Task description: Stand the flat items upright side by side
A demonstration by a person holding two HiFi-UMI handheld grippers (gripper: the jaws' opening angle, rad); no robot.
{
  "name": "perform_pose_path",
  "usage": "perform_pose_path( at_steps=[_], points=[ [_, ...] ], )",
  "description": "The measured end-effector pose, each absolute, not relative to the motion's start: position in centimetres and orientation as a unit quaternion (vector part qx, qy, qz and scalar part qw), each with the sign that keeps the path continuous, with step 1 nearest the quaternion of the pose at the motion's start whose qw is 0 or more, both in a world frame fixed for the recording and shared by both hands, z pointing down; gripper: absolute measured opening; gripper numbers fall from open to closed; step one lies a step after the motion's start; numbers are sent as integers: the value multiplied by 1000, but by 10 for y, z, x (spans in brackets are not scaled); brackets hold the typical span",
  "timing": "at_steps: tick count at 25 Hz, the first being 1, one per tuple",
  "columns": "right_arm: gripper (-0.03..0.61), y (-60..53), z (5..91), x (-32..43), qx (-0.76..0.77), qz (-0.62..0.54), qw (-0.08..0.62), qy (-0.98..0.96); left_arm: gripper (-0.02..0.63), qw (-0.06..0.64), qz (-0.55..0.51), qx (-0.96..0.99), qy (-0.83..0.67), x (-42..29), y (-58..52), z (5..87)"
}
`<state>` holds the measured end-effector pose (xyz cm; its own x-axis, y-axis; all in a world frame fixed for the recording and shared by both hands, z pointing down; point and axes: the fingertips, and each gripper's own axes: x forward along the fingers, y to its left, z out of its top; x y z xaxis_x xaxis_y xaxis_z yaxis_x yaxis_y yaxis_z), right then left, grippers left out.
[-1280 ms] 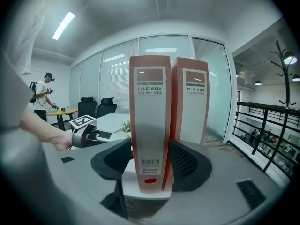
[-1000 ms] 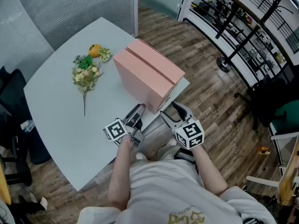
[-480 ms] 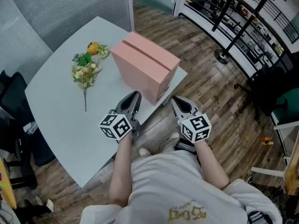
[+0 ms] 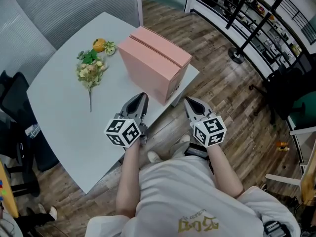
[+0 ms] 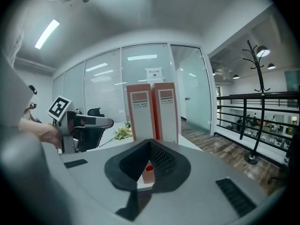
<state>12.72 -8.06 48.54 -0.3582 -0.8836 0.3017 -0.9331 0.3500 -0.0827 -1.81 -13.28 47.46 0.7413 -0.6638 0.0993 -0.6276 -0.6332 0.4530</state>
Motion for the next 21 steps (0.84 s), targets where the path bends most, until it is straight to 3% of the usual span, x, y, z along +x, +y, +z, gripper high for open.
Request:
perform_pose_path(
  at_steps=[21],
  points=[
    [15, -66, 484, 145, 576, 124, 93, -803, 15, 252, -37, 900, -354, -20, -125, 478]
  ],
)
